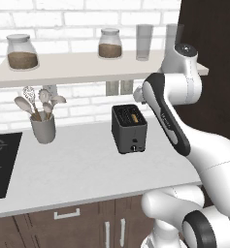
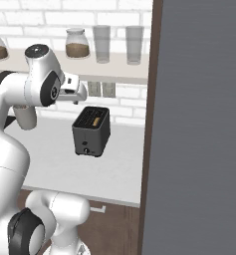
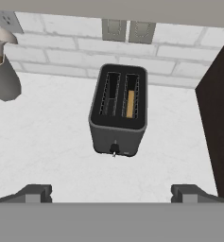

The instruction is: Start the toaster. Once the lever pops up, take the bread to the plate on the dining counter.

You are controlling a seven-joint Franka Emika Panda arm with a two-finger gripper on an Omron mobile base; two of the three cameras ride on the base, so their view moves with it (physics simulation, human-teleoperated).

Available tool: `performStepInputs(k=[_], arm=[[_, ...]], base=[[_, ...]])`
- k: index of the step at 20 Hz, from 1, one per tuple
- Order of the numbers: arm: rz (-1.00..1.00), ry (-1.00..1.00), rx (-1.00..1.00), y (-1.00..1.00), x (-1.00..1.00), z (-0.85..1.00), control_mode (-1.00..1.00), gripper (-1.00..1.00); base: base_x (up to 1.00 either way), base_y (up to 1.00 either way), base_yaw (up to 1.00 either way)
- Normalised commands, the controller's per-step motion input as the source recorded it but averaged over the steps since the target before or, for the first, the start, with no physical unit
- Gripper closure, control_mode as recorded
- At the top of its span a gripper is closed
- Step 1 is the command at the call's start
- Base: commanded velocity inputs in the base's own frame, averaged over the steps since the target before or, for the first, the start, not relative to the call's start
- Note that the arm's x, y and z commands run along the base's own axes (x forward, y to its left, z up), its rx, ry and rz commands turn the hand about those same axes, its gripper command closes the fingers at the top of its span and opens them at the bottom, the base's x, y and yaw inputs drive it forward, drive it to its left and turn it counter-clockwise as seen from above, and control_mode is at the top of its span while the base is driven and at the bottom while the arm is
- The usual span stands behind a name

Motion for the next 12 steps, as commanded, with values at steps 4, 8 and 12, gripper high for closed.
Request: performStepInputs(k=[4, 8, 12], arm=[[0.0, 0.0, 0.0, 0.0, 0.0, 0.0, -1.0, -1.0], [0.0, 0.0, 0.0, 0.0, 0.0, 0.0, -1.0, -1.0], [0.0, 0.0, 0.0, 0.0, 0.0, 0.0, -1.0, -1.0]], base=[[0.0, 0.0, 0.0], [0.0, 0.0, 0.0], [0.0, 0.0, 0.0]])
